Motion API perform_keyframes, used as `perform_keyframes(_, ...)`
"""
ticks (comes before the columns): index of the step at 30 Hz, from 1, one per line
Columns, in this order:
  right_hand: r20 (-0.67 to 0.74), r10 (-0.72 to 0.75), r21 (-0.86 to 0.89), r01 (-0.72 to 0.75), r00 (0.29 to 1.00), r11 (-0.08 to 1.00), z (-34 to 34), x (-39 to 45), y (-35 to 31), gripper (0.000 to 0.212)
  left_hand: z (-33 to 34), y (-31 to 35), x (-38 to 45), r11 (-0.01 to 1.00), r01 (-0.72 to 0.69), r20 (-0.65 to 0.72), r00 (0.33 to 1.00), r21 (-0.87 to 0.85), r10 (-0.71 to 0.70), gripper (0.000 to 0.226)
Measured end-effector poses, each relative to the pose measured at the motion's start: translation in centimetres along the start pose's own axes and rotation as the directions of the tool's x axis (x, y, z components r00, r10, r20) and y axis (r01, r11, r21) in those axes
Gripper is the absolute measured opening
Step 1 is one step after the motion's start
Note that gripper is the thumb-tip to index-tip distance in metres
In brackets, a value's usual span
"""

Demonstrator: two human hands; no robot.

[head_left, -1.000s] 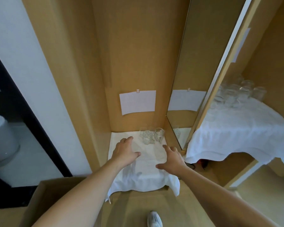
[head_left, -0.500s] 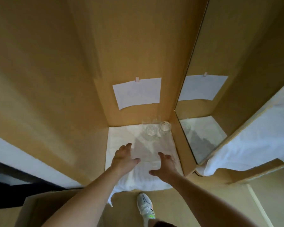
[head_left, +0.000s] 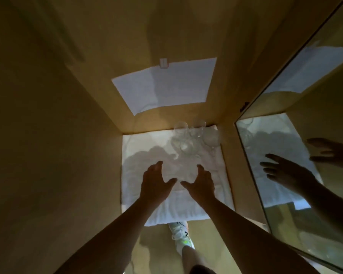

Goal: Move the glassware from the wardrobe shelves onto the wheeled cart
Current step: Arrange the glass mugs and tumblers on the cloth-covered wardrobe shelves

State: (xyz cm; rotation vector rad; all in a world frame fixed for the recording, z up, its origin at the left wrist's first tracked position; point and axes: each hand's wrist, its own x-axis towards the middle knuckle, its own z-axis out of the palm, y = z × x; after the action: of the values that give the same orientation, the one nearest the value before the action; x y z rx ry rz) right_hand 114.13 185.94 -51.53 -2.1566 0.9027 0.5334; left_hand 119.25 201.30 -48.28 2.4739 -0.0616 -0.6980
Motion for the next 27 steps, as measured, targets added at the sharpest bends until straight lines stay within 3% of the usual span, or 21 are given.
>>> perform_keyframes(12, -0.027, 0.122, 0.049, -0.120, 0.992, 0.992, 2.6, 13.3, 1.9, 0.107, 5.1, 0.0, 13.3, 0.989, 0.057, 0.048, 0.998, -0.137, -0.051, 0.089)
perform_keyframes(16, -0.038, 0.143, 0.048, -0.142, 0.989, 0.989, 3.8, 17.1, 2.6, 0.108, 6.2, 0.4, 18.4, 0.988, 0.029, 0.004, 1.000, -0.150, -0.029, 0.089)
perform_keyframes(21, -0.075, 0.145, 0.101, -0.137, 0.987, 0.985, 5.7, 18.8, 4.2, 0.077, 7.2, 1.2, 23.0, 0.970, -0.072, -0.082, 0.995, -0.232, 0.054, 0.060)
perform_keyframes(27, -0.065, 0.196, 0.236, -0.176, 0.978, 0.956, 7.2, 19.8, 5.6, 0.044, 8.4, 0.9, 26.7, 0.959, -0.013, 0.020, 1.000, -0.282, 0.020, 0.101)
